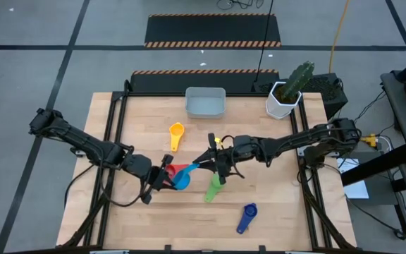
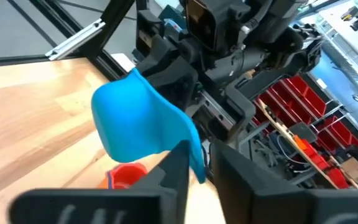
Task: Nest measuring cups in basket
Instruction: Stack the light blue measuring cup into the red measuring cup
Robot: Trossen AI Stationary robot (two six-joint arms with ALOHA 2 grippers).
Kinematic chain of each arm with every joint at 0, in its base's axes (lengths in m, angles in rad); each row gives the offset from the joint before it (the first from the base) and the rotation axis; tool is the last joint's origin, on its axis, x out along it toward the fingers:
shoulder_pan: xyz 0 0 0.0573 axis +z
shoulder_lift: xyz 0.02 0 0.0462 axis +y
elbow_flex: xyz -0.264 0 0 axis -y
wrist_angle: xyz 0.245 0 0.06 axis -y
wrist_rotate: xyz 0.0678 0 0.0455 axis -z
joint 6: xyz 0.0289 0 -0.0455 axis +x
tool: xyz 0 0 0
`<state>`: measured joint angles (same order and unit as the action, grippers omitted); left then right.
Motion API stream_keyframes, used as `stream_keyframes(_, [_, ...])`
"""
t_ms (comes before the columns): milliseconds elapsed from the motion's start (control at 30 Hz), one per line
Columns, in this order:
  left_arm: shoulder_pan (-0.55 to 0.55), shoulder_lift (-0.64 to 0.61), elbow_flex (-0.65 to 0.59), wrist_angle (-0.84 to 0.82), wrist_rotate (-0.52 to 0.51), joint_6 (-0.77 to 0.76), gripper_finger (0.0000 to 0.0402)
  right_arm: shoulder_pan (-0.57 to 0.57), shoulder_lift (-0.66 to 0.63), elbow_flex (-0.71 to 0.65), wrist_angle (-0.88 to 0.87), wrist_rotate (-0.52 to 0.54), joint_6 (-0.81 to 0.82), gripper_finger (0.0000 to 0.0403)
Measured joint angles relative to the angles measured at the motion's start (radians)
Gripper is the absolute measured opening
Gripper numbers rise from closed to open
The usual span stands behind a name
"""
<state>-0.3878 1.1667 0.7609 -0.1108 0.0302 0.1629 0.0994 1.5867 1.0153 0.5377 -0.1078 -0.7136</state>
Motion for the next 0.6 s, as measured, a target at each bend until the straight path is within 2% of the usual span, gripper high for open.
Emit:
stream_keyframes(167, [0.002, 0.000, 0.000, 0.009, -0.002, -0.019, 0.0032, 0.000, 0.000, 0.000, -0.001, -0.001, -0.006, 0.0006])
stream_keyframes(400, [0.001, -0.002, 0.000, -0.002, -0.123, -0.103, 0.0090, 0.001, -0.008, 0.000, -0.020, 0.030, -0.006, 0.0002])
stream_keyframes(600, [-0.008, -0.059, -0.001, -0.051, -0.272, -0.173, 0.0178, 0.013, -0.015, 0.000, -0.061, 0.114, -0.029, 0.0001])
